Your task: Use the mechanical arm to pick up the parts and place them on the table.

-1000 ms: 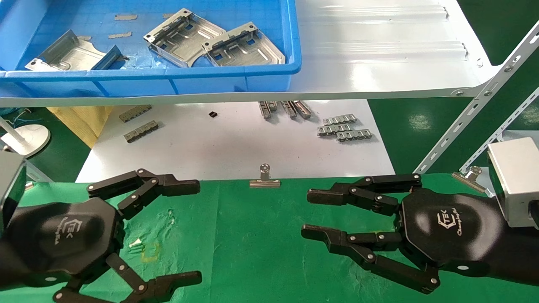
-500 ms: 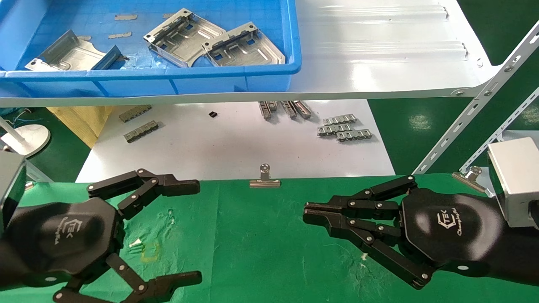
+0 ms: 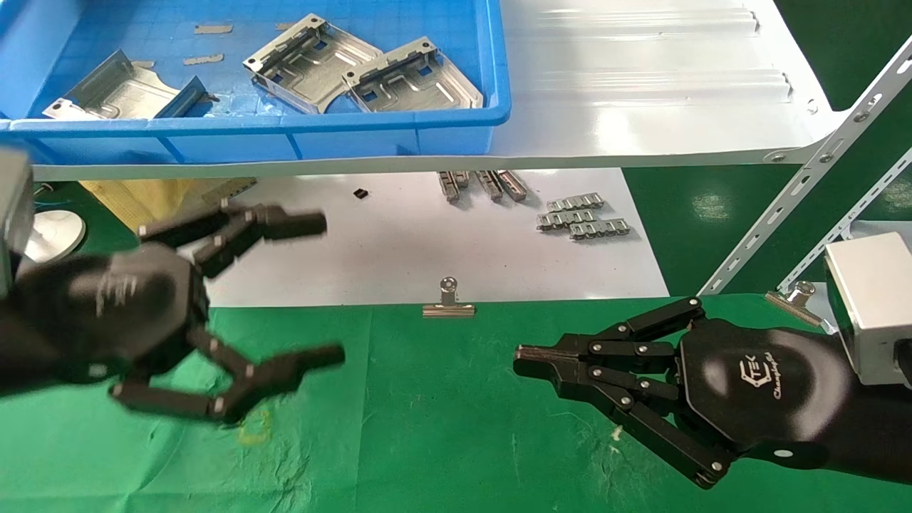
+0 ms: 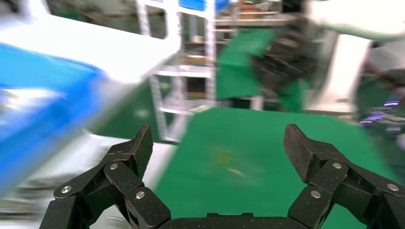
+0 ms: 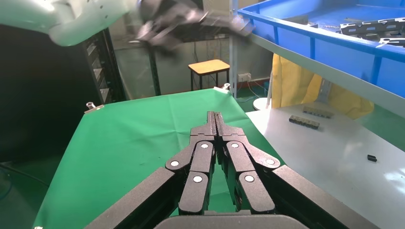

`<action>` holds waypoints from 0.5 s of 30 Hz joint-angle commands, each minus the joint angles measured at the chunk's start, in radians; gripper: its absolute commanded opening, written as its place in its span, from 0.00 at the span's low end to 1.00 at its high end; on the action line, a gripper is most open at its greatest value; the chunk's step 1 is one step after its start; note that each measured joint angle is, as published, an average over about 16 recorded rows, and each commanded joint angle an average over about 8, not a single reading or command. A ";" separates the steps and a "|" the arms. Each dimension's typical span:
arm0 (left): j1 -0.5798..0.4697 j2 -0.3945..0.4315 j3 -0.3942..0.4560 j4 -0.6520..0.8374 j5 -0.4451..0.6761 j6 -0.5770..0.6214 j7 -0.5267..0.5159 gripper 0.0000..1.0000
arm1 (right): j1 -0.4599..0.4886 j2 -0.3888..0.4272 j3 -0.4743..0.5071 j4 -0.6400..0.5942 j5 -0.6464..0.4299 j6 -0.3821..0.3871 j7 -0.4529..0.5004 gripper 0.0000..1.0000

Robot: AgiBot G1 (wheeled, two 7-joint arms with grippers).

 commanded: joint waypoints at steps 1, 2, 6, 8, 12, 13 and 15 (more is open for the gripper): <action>-0.060 0.012 0.004 0.004 0.031 -0.026 -0.011 1.00 | 0.000 0.000 0.000 0.000 0.000 0.000 0.000 0.00; -0.105 0.029 0.013 0.031 0.056 -0.035 -0.015 1.00 | 0.000 0.000 0.000 0.000 0.000 0.000 0.000 0.00; -0.293 0.116 0.060 0.211 0.168 -0.071 -0.011 1.00 | 0.000 0.000 0.000 0.000 0.000 0.000 0.000 0.00; -0.380 0.164 0.086 0.329 0.226 -0.094 0.003 1.00 | 0.000 0.000 0.000 0.000 0.000 0.000 0.000 0.00; -0.527 0.258 0.131 0.577 0.340 -0.189 0.049 1.00 | 0.000 0.000 0.000 0.000 0.000 0.000 0.000 0.00; -0.556 0.282 0.142 0.635 0.368 -0.223 0.060 1.00 | 0.000 0.000 0.000 0.000 0.000 0.000 0.000 0.00; -0.604 0.325 0.163 0.737 0.418 -0.292 0.079 1.00 | 0.000 0.000 0.000 0.000 0.000 0.000 0.000 0.00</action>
